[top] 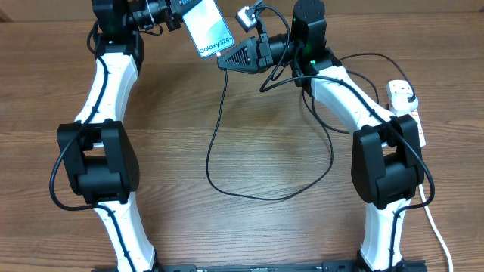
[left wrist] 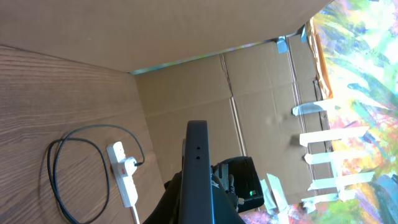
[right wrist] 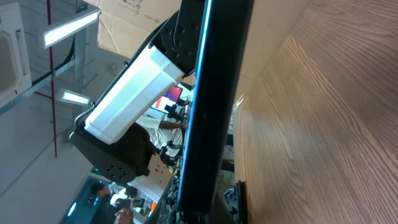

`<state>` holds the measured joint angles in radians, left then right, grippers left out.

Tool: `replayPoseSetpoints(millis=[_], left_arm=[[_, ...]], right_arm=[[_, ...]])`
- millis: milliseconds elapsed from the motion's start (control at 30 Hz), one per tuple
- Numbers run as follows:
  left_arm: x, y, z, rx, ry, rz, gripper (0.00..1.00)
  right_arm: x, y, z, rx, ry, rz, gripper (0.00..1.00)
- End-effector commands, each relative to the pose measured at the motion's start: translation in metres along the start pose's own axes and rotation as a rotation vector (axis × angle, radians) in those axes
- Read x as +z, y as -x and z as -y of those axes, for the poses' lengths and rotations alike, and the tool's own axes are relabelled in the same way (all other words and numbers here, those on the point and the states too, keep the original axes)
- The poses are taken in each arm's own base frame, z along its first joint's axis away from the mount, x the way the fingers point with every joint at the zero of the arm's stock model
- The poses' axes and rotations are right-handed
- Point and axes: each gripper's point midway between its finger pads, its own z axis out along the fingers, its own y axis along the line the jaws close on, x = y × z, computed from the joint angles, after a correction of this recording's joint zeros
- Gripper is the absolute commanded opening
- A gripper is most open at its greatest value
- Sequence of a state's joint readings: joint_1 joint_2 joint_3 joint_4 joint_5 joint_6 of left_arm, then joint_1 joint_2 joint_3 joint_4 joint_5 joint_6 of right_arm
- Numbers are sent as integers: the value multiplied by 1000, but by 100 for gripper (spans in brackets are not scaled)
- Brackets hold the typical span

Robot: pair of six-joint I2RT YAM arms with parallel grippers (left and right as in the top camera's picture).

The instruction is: Plug charger to phone and switch on socket

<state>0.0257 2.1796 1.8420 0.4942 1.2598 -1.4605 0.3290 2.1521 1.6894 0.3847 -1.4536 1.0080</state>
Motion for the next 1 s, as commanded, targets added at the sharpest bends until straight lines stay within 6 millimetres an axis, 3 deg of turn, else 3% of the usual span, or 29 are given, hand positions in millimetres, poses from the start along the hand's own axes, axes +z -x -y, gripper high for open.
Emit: replayPoseSetpoints(millis=[0, 967], left_arm=[[7, -6, 9, 20, -14, -33, 4], [7, -7, 9, 10, -14, -39, 4]], right_arm=[[1, 13, -3, -22, -17, 42, 4], [-13, 19, -2, -38, -28, 68, 4]])
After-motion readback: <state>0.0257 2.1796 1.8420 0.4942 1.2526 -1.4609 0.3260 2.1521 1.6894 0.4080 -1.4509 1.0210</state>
